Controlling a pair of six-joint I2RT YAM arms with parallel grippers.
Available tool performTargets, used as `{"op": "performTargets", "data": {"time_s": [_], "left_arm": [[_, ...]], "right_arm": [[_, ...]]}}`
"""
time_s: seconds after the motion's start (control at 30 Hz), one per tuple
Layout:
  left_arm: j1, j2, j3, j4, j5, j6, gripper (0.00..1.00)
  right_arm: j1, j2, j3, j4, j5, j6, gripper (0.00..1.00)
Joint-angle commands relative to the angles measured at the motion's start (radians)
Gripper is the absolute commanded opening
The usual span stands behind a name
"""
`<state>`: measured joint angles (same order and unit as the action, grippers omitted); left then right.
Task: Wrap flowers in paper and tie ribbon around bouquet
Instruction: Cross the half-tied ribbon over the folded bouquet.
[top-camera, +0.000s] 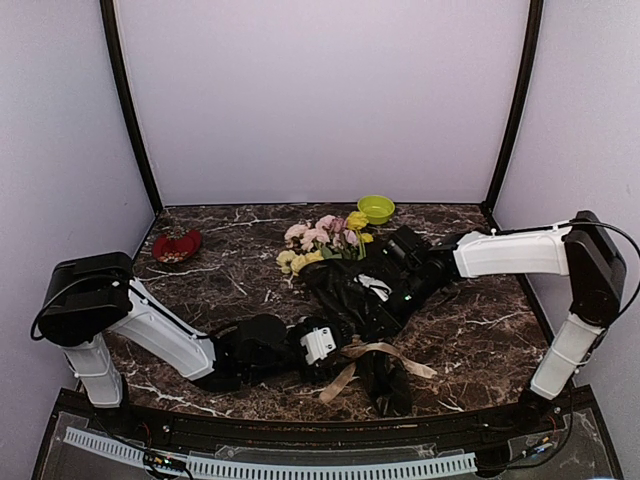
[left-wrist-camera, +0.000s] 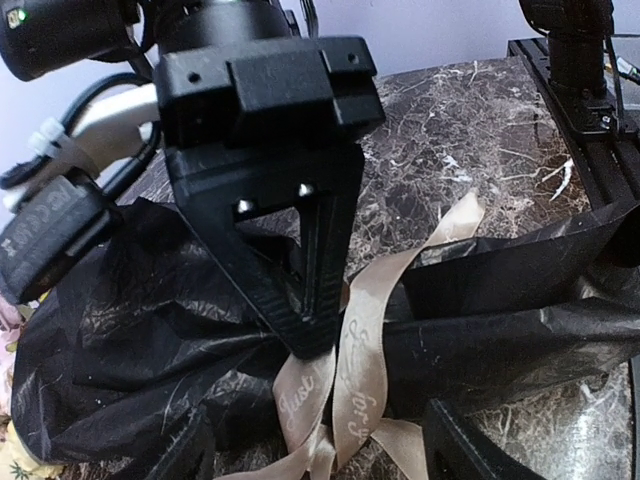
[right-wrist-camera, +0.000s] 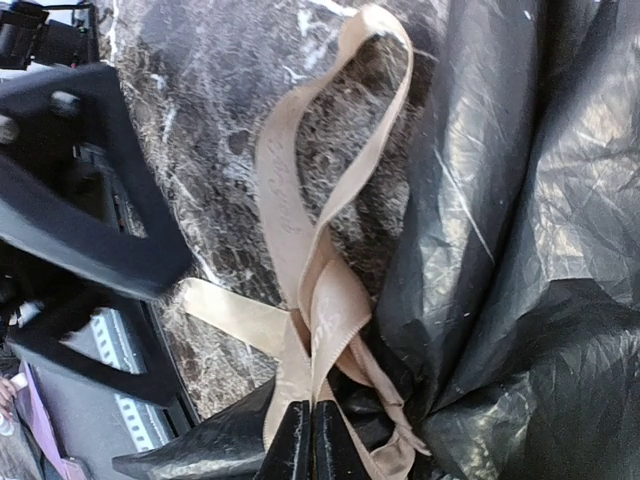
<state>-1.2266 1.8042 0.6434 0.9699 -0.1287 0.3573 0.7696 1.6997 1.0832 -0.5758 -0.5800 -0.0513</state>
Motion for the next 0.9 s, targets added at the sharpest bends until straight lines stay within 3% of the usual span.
{"op": "performTargets", "data": {"time_s": [0.0, 0.23, 0.53, 0.73, 0.87], "left_arm": [[0.013, 0.044, 0.059, -0.040, 0.018, 0.062, 0.71], [0.026, 0.105, 0.099, -0.032, 0.001, 0.043, 0.57], [0.031, 0.157, 0.146, -0.050, 0.028, 0.060, 0.53], [0.030, 0.157, 0.140, -0.005, 0.008, 0.065, 0.25], [0.030, 0.162, 0.144, 0.005, -0.014, 0.059, 0.13]], "right_arm": [[0.005, -0.053, -0.014, 0.020, -0.041, 0.002, 0.03], [0.005, -0.071, -0.042, 0.054, -0.086, 0.020, 0.01], [0.010, -0.070, -0.045, 0.065, -0.095, 0.027, 0.01], [0.011, -0.070, -0.050, 0.065, -0.094, 0.028, 0.01], [0.011, -0.070, -0.049, 0.066, -0.099, 0.028, 0.01]]}}
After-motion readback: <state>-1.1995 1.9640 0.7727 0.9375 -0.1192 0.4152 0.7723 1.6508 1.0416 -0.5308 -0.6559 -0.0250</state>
